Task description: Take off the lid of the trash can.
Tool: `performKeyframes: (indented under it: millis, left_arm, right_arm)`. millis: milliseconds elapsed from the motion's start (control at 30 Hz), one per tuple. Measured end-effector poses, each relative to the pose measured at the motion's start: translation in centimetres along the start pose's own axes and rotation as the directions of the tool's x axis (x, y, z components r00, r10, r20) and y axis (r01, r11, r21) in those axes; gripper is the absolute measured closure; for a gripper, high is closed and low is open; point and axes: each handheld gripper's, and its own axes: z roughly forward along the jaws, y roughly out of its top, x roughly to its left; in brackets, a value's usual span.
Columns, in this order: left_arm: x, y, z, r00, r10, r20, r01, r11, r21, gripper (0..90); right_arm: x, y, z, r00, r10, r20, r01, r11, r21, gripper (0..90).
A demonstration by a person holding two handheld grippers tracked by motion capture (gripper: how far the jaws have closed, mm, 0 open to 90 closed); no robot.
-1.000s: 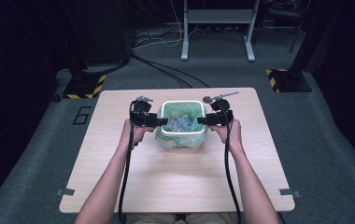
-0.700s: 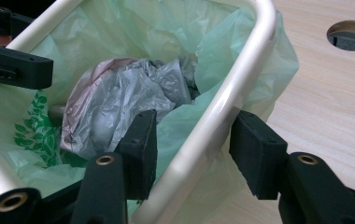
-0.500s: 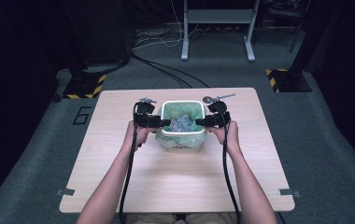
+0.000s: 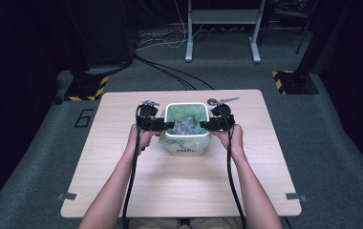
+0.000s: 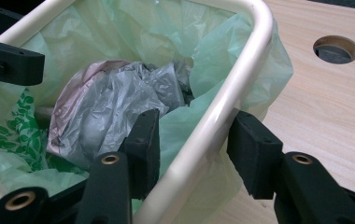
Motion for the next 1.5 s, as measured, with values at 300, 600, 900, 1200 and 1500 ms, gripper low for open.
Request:
performKeyframes:
  millis: [300, 600, 900, 1200, 1500]
  left_arm:
    - [0.0, 0.0, 0.0, 1.0, 0.003, -0.001, -0.003, 1.0, -0.004, 46.5]
    - [-0.6, 0.1, -0.1, 0.9966, 0.059, -0.058, -0.059, 0.9982, 0.003, 48.0]
    - [-0.5, 0.2, -0.2, 0.9976, 0.047, -0.052, -0.046, 0.9989, 0.012, 47.9]
    - [-0.8, 0.5, -0.8, 0.9956, 0.042, -0.083, -0.042, 0.9991, 0.001, 46.8]
    - [-0.4, 0.3, -0.3, 0.9982, 0.014, -0.058, -0.013, 0.9995, 0.027, 48.8]
  right_arm:
    - [0.0, -0.3, 0.1, 0.9999, -0.016, 0.004, 0.016, 0.999, -0.03, 54.3]
    - [-0.1, -0.3, 0.1, 0.9999, -0.004, -0.01, 0.004, 0.999, -0.034, 55.0]
    - [0.0, 0.0, -0.1, 0.9999, 0.007, -0.009, -0.008, 1.0, -0.009, 54.5]
    - [0.7, 0.5, -0.8, 0.9996, -0.004, 0.027, 0.004, 1.0, -0.014, 54.0]
    - [0.9, 0.5, -0.9, 0.9992, 0.008, 0.04, -0.008, 1.0, -0.016, 54.3]
